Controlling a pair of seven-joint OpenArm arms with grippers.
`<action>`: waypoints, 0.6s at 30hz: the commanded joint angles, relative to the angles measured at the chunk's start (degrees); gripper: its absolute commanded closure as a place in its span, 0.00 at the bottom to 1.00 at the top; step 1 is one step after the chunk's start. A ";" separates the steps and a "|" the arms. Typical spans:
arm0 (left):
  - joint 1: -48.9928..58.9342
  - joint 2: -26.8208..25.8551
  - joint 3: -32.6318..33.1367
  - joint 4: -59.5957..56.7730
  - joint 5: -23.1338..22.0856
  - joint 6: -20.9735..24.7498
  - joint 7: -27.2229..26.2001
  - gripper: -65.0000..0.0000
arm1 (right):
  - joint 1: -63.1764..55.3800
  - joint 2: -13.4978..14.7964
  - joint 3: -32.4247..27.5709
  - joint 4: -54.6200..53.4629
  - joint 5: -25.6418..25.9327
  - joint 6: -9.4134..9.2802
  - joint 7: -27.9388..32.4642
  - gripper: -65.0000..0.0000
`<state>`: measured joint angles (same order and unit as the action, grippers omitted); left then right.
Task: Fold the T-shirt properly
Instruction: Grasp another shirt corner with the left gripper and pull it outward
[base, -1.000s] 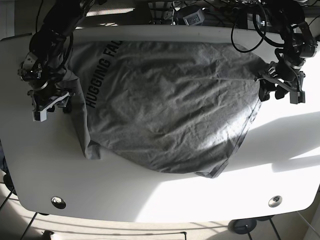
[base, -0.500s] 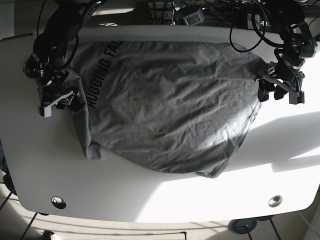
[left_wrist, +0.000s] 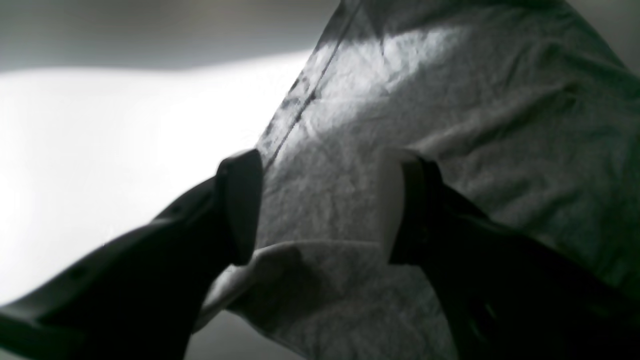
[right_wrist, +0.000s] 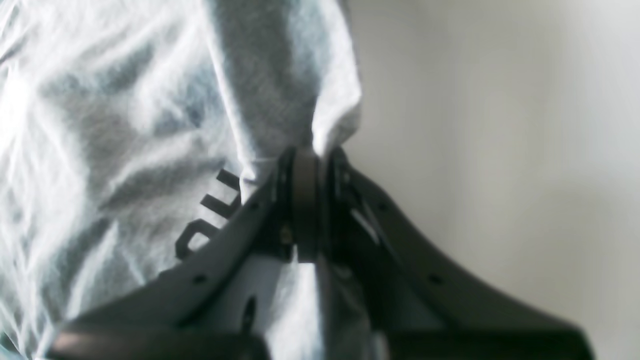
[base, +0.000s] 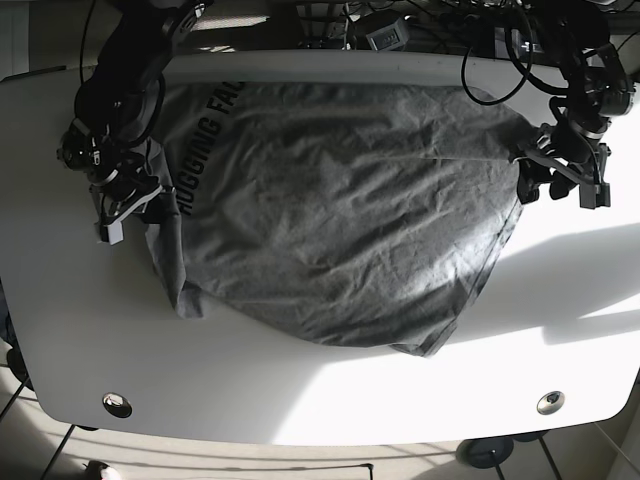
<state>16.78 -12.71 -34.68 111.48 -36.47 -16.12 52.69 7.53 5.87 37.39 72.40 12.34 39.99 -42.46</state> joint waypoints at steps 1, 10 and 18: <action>-0.99 -0.78 -0.36 1.09 -0.85 -0.10 -1.39 0.49 | -0.10 0.68 0.02 3.86 0.19 0.01 -0.31 0.95; -6.97 -0.61 -1.94 1.09 -0.94 -0.10 -1.39 0.48 | -3.00 0.59 0.11 10.98 0.37 0.01 -0.31 0.94; -24.03 -3.25 10.98 -11.83 1.96 3.24 -1.30 0.32 | -2.91 0.24 -0.24 10.90 0.28 0.01 -0.31 0.94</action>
<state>-6.50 -14.76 -22.76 98.67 -34.13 -12.32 53.04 3.68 5.39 37.10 82.17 11.77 39.92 -43.97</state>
